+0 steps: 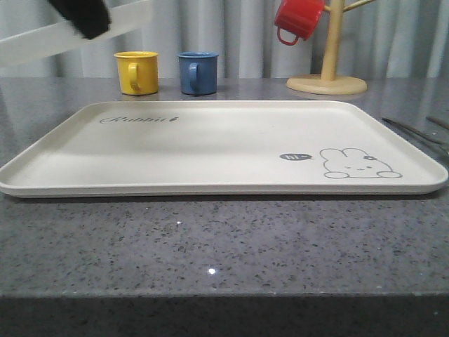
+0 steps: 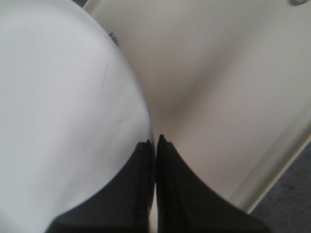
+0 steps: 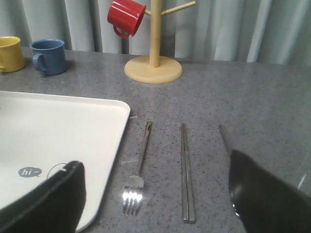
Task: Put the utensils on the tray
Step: 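Lift the white plate with the left gripper and set it on the tray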
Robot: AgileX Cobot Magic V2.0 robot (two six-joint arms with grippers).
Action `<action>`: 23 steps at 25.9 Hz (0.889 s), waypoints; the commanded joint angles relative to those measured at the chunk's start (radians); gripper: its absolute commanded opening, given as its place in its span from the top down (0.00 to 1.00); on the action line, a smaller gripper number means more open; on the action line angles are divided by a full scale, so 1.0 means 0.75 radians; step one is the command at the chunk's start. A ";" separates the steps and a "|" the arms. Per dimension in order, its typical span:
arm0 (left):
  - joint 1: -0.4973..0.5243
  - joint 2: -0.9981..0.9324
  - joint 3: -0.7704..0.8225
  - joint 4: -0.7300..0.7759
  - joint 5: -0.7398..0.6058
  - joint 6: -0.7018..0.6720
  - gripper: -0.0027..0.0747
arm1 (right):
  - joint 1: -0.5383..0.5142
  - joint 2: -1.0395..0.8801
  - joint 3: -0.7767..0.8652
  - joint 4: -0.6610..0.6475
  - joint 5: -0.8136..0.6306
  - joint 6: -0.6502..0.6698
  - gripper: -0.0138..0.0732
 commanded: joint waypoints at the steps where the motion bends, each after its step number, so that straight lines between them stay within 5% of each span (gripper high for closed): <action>1: -0.108 0.026 -0.075 0.016 -0.056 -0.026 0.99 | -0.004 0.021 -0.050 -0.002 -0.097 -0.006 0.12; 17: -0.171 0.286 -0.087 -0.097 0.089 -0.031 0.98 | -0.004 0.021 -0.050 -0.002 -0.097 -0.006 0.12; 23: -0.169 0.292 -0.093 -0.104 0.122 -0.043 0.56 | -0.004 0.021 -0.050 -0.002 -0.097 -0.006 0.12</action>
